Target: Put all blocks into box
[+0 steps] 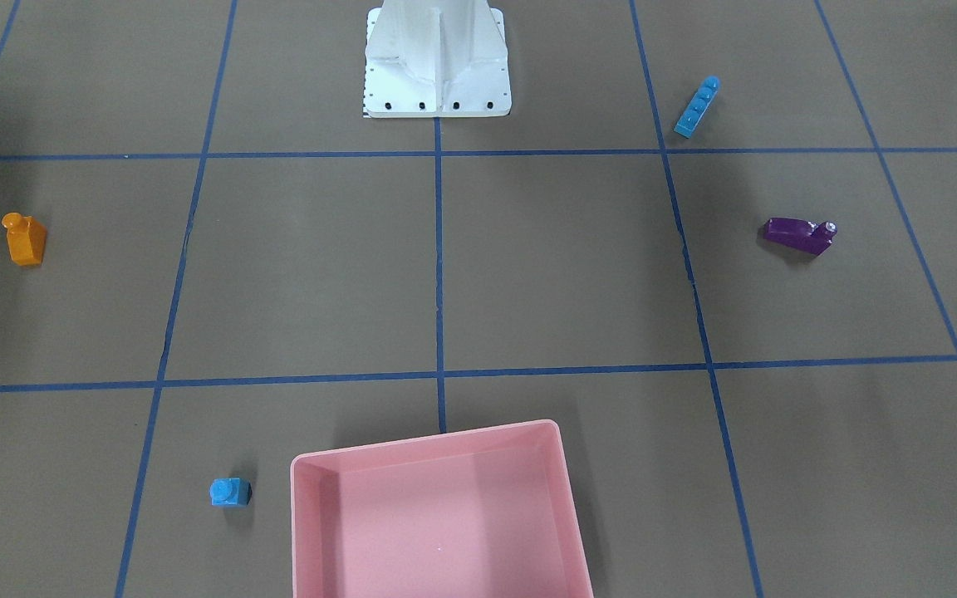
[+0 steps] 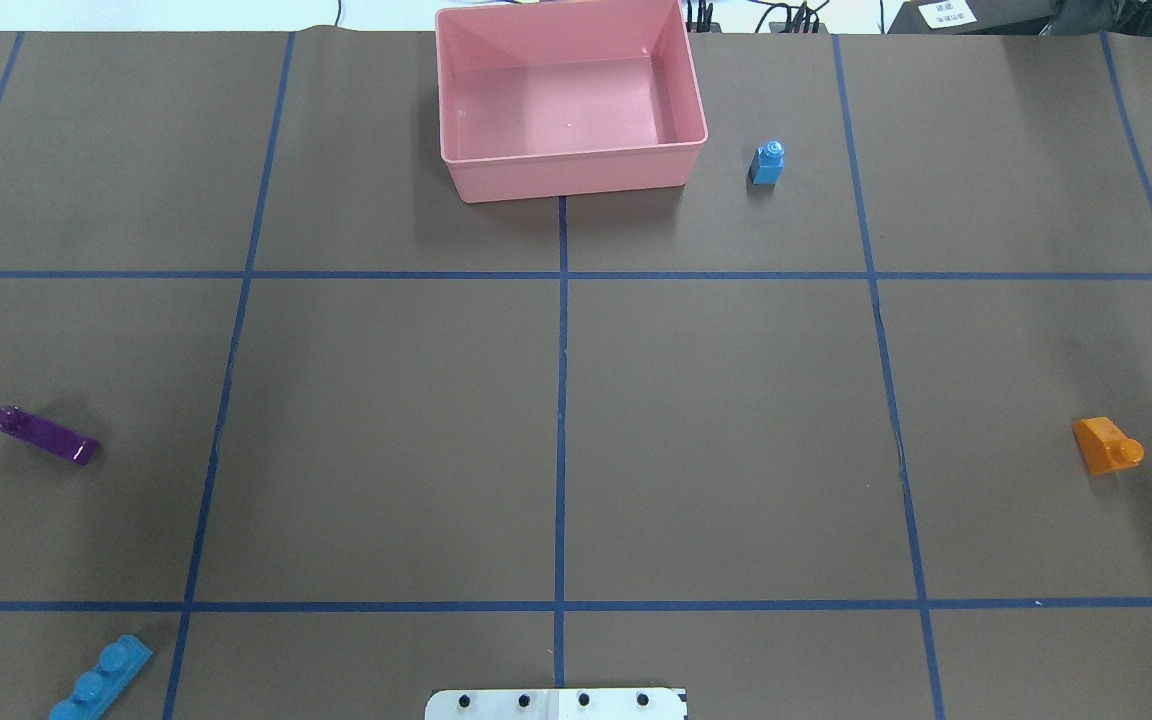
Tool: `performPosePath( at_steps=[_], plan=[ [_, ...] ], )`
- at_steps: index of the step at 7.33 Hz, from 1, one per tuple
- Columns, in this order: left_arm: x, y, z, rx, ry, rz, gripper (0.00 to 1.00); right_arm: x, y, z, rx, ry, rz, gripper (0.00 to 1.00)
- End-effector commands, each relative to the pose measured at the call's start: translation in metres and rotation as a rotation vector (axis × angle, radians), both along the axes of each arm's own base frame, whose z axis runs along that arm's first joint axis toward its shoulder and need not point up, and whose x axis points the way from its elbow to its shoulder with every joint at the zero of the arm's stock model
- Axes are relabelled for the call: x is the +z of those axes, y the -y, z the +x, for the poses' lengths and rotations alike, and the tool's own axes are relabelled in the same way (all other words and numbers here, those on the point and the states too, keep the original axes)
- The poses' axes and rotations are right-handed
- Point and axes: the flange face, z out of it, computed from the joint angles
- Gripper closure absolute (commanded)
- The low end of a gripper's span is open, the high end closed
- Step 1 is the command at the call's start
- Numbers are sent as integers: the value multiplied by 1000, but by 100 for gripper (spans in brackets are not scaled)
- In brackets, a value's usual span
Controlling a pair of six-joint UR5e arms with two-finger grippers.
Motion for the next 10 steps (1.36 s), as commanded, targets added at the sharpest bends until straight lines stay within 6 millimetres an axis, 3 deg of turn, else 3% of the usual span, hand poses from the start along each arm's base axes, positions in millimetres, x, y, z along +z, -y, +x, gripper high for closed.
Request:
performPosePath(
  at_steps=[1, 4, 8, 9, 10],
  plan=[
    [-1, -6, -1, 0, -7, 18, 0, 5, -7, 1, 1, 9, -10, 0],
    [-3, -7, -1, 3, -9, 25, 0, 6, -8, 1, 0, 7, -5, 0],
    [-25, -4, 4, 13, -17, 76, 0, 11, -11, 0, -6, 5, -9, 0],
    [-37, -8, 9, 17, -68, 96, 0, 8, -10, -1, -8, 7, 16, 0],
    [-50, -11, 33, 20, -116, 60, 0, 7, -10, -7, -22, 10, 30, 0]
  ],
)
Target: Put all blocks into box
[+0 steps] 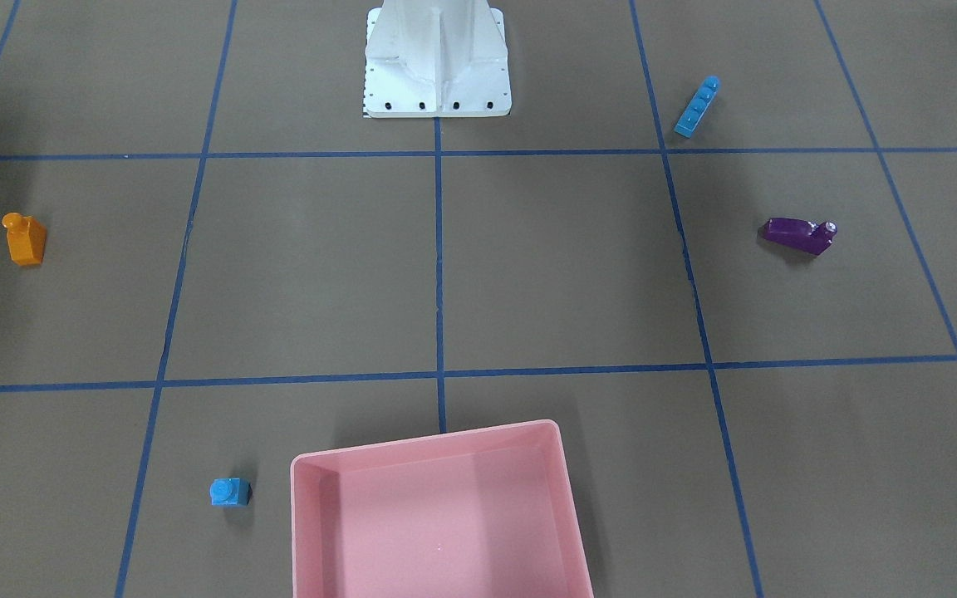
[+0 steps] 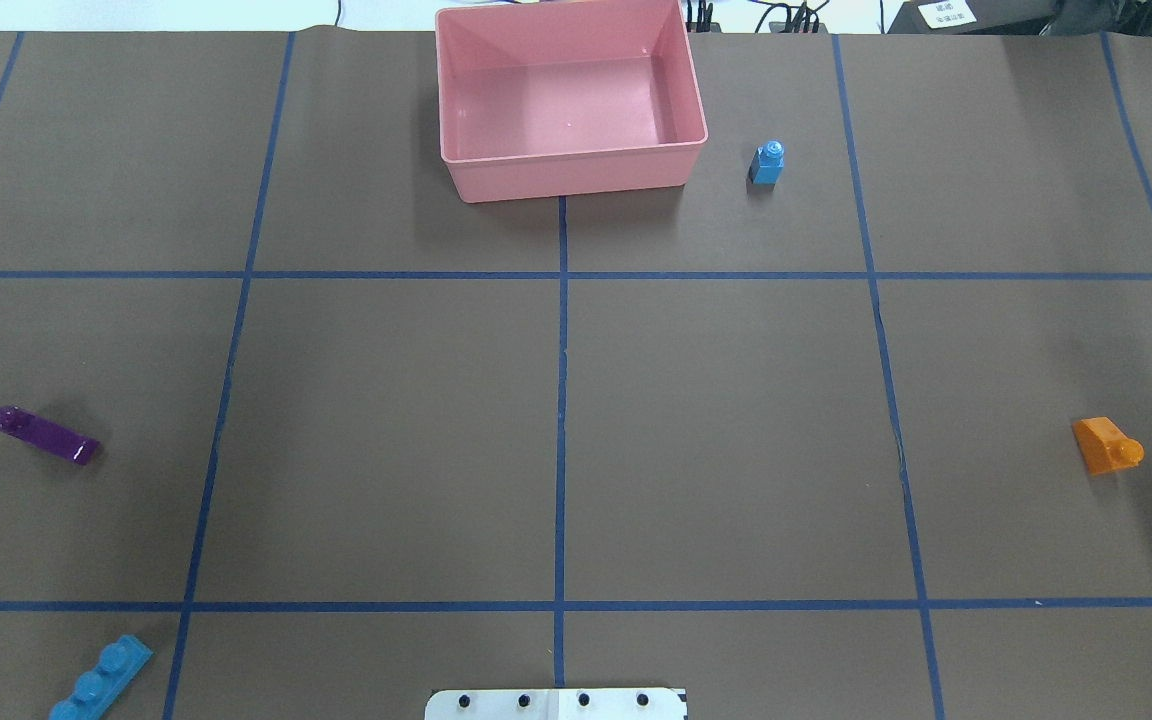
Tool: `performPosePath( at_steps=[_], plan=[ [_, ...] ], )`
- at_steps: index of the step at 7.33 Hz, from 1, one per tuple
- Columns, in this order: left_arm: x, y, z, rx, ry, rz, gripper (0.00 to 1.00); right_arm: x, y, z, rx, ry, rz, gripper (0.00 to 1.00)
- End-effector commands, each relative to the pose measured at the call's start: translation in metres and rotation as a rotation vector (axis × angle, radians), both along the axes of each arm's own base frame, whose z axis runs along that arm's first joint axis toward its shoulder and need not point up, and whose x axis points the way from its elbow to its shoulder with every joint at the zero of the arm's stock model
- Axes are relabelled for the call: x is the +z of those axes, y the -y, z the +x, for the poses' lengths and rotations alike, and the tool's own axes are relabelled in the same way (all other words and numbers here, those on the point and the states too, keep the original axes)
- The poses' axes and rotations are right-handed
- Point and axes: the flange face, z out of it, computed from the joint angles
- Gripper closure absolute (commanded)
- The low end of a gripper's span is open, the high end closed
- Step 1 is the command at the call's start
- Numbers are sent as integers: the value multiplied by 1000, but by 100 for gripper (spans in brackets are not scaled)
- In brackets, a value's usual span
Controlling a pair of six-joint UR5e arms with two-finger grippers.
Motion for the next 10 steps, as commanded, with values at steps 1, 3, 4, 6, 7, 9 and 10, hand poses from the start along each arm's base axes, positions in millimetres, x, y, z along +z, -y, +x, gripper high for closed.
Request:
performPosePath(
  at_steps=[1, 3, 4, 6, 7, 9, 10],
  plan=[
    [-45, -13, 73, 94, -59, 37, 0, -5, 1, -19, -41, 6, 53, 0],
    [-75, -33, 136, 127, 6, 43, 0, -9, 1, -43, -92, 15, 98, 0],
    [-51, -47, 165, 171, 83, 26, 0, -8, 1, -46, -96, 15, 96, 0],
    [-20, -64, 175, -56, 144, -294, 0, -7, 1, -47, -100, 16, 94, 0],
    [-18, -70, 177, -142, 147, -396, 0, -7, 1, -47, -100, 16, 94, 0],
    [-10, -84, 187, -267, 133, -558, 1, -6, 1, -49, -104, 15, 94, 0],
    [6, -102, 186, -326, 120, -603, 1, -8, 2, -54, -112, 16, 96, 0]
  ],
)
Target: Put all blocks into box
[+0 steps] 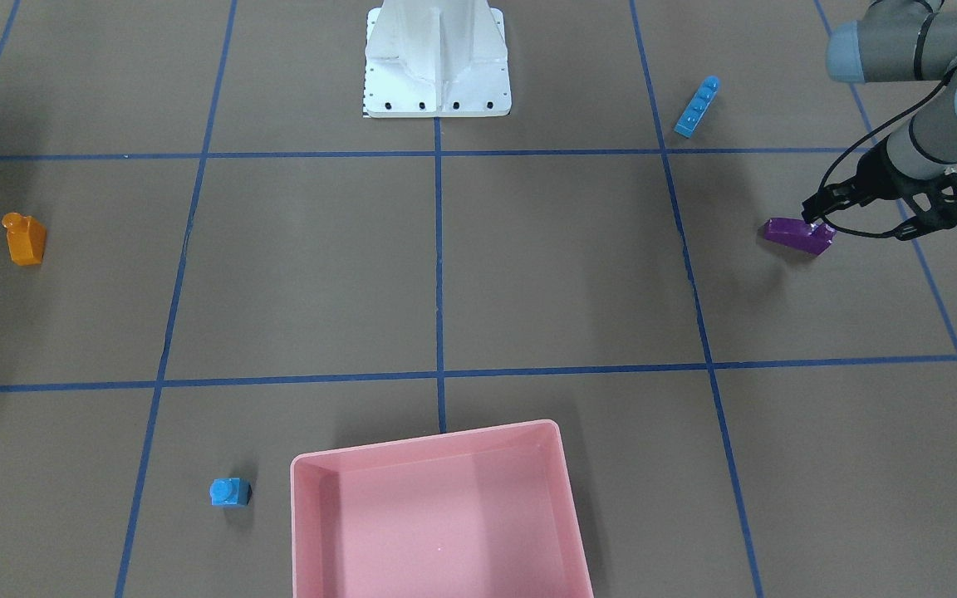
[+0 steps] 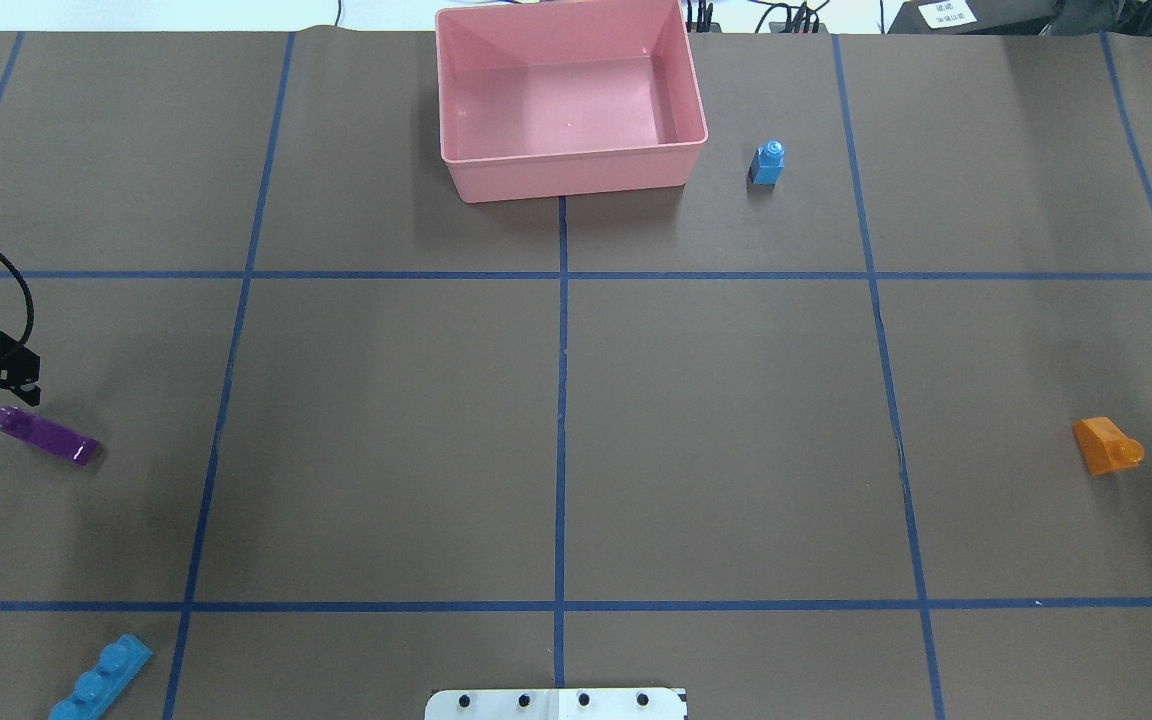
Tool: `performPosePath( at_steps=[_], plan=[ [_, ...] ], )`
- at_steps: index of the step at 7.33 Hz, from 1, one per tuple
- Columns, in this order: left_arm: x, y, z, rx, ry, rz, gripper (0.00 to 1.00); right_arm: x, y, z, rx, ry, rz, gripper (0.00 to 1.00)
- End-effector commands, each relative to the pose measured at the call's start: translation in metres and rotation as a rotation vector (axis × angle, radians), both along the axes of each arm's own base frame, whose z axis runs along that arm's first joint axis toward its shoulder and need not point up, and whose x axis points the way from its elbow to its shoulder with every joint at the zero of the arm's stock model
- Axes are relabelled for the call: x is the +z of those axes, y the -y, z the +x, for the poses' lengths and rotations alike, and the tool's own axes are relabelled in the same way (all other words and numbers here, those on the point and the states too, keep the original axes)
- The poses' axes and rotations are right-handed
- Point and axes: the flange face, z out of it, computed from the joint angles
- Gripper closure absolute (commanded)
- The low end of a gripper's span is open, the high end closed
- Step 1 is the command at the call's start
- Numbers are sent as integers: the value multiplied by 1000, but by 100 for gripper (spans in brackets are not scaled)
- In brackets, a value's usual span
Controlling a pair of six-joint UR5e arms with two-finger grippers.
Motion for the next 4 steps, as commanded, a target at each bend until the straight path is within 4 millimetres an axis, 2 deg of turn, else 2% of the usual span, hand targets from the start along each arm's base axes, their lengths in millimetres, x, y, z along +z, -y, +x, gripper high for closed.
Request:
performPosePath(
  at_steps=[1, 2, 3, 4],
  plan=[
    [18, -21, 12, -162, -23, -114, 1, 0, 0, -11, -22, -3, 1, 0],
    [43, -24, 24, -171, -15, -110, 1, -3, 3, -16, -31, -5, 10, 0],
    [60, -24, 26, -208, -18, -136, 1, -6, 5, -18, -35, -3, 15, 0],
    [68, -26, 32, -202, -36, -125, 1, -9, 7, -29, -57, -4, 21, 0]
  ],
)
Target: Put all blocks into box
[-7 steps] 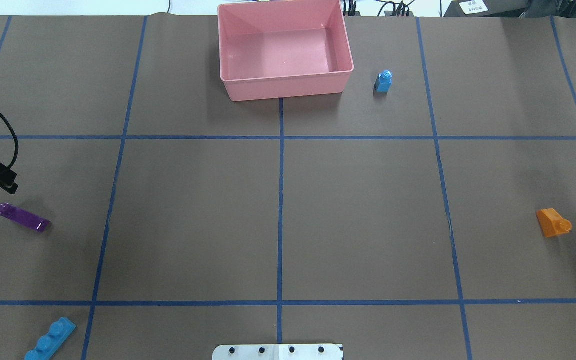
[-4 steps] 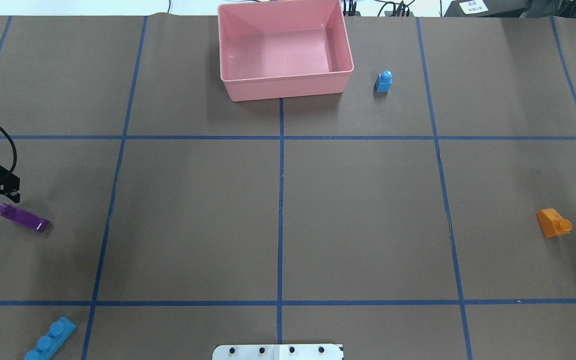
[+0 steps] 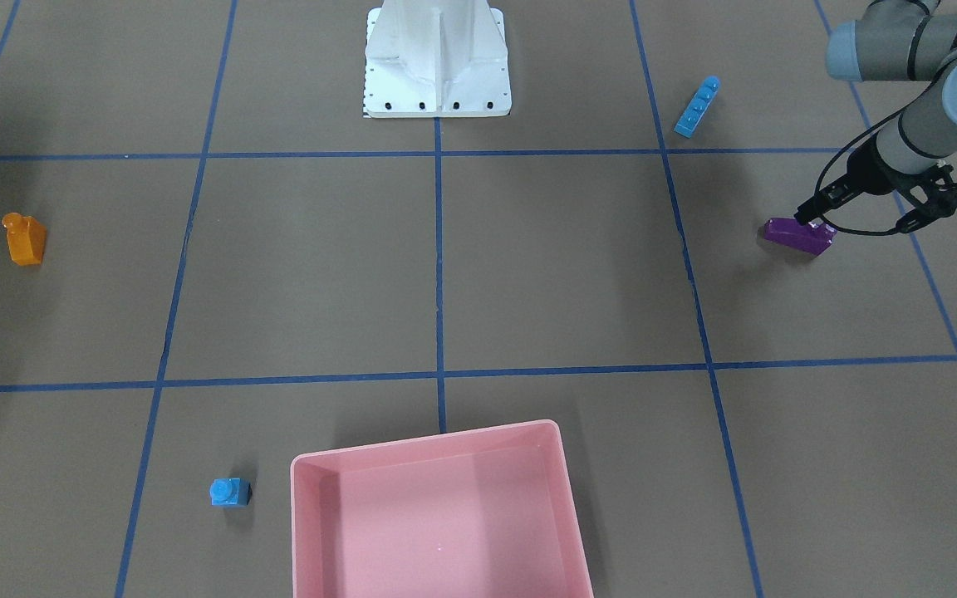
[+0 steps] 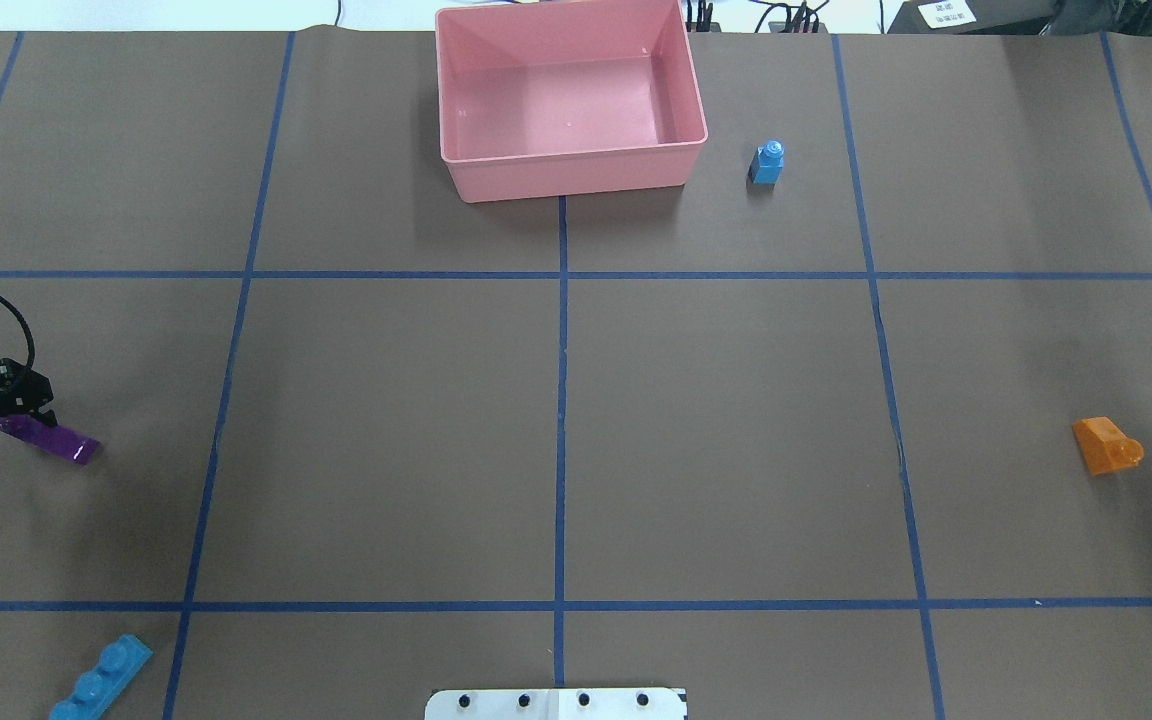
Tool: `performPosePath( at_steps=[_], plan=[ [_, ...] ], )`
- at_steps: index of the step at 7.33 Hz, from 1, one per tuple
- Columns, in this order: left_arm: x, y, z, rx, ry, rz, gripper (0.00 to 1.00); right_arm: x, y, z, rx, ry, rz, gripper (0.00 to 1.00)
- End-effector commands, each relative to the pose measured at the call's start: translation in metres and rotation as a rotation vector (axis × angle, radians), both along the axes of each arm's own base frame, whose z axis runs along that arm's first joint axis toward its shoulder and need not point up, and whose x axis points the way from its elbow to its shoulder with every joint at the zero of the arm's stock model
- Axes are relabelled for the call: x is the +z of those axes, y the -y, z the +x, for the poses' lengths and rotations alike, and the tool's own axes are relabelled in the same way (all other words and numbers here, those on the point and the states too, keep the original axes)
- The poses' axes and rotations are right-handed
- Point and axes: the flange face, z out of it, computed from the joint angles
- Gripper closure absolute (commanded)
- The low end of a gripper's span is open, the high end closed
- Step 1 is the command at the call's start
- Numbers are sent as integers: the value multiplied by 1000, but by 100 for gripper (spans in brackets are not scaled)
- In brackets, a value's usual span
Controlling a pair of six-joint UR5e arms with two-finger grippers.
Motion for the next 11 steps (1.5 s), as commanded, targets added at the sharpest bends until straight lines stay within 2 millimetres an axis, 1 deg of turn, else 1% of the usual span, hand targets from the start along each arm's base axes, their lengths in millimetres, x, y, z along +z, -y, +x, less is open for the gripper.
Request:
performPosePath(
  at_steps=[1, 2, 3, 4, 5, 6, 7, 8, 9, 10, 11],
  plan=[
    [14, 0, 9, -23, -15, -7, 10, -5, 4, -17, -32, 1, 10, 0],
    [6, 7, 15, -37, -26, -9, 40, -3, 4, -17, -33, -2, 8, 0],
    [-4, 15, 22, -47, -36, -7, 96, 1, 4, -18, -34, -4, 0, 0],
    [-12, 22, 27, -58, -42, -8, 100, 5, 4, -19, -36, -5, -8, 0],
    [-22, 22, 28, -60, -59, -9, 100, 2, 6, -23, -43, -5, -2, 0],
    [-32, 29, 34, -59, -70, 7, 100, 4, 10, -27, -47, -4, -6, 0],
    [-37, 30, 34, -57, -77, 11, 100, 4, 10, -27, -47, -4, -8, 0],
    [-52, 37, 41, -50, -103, 24, 100, 1, 13, -32, -45, -2, -14, 0],
    [-83, 52, 53, -32, -137, 7, 100, -10, 22, -52, -36, 1, -39, 0],
    [-126, 78, 70, -36, -145, 17, 100, -21, 29, -78, -21, 5, -82, 0],
    [-174, 105, 90, -39, -141, 23, 100, -20, 29, -90, -25, -11, -90, 0]
  ],
)
